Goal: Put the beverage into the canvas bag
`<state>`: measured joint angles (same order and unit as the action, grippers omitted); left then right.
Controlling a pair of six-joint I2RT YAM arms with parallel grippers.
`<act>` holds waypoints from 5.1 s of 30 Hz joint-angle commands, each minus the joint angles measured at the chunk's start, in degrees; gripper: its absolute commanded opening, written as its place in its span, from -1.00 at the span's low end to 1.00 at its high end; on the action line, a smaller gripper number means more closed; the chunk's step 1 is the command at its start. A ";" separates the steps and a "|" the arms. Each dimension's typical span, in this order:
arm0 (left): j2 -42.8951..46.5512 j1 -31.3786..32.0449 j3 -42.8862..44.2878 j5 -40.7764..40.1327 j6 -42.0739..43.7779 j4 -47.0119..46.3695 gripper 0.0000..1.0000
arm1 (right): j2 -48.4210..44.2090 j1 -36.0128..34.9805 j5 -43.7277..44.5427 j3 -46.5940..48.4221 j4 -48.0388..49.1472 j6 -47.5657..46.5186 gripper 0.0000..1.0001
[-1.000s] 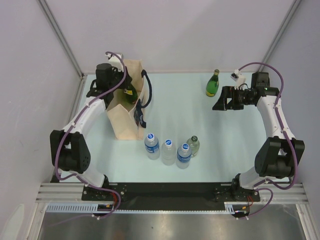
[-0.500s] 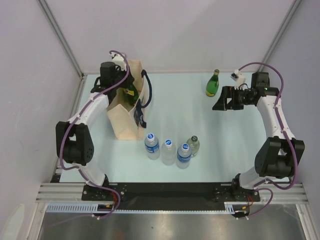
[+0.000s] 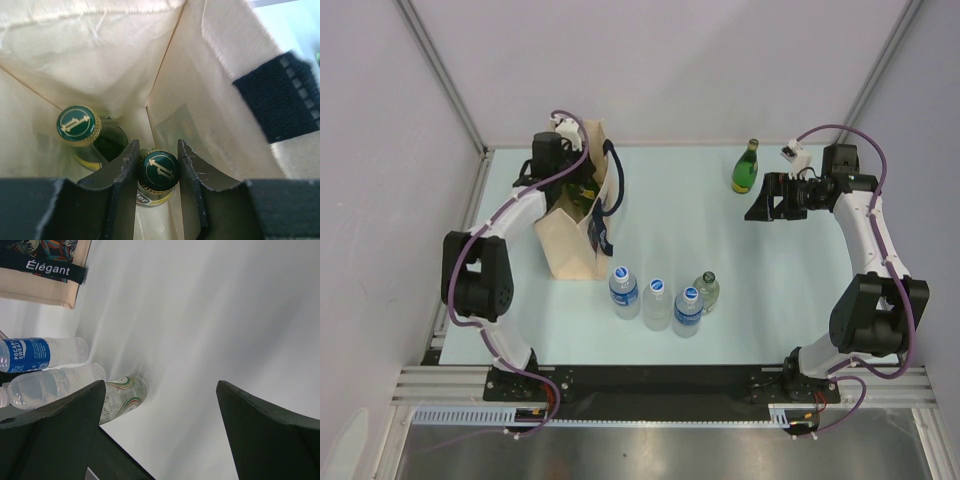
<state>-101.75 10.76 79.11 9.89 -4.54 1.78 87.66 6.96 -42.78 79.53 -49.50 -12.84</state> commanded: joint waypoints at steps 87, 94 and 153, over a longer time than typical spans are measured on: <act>-11.62 4.18 32.25 -8.04 -1.70 21.51 -1.00 | -0.38 -1.42 -0.54 0.45 -0.43 -0.52 0.99; -9.96 4.18 28.82 -8.57 -1.26 15.01 -1.00 | -0.38 -1.42 -0.46 0.37 -0.51 -0.69 0.99; 43.38 0.31 -9.58 -12.97 -15.85 21.59 1.00 | 28.88 -4.41 19.75 44.83 6.69 6.16 1.00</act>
<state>-63.99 11.97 72.75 -2.72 -14.85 21.04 113.38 3.53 -28.21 119.33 -48.82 -10.79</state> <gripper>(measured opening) 0.996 0.995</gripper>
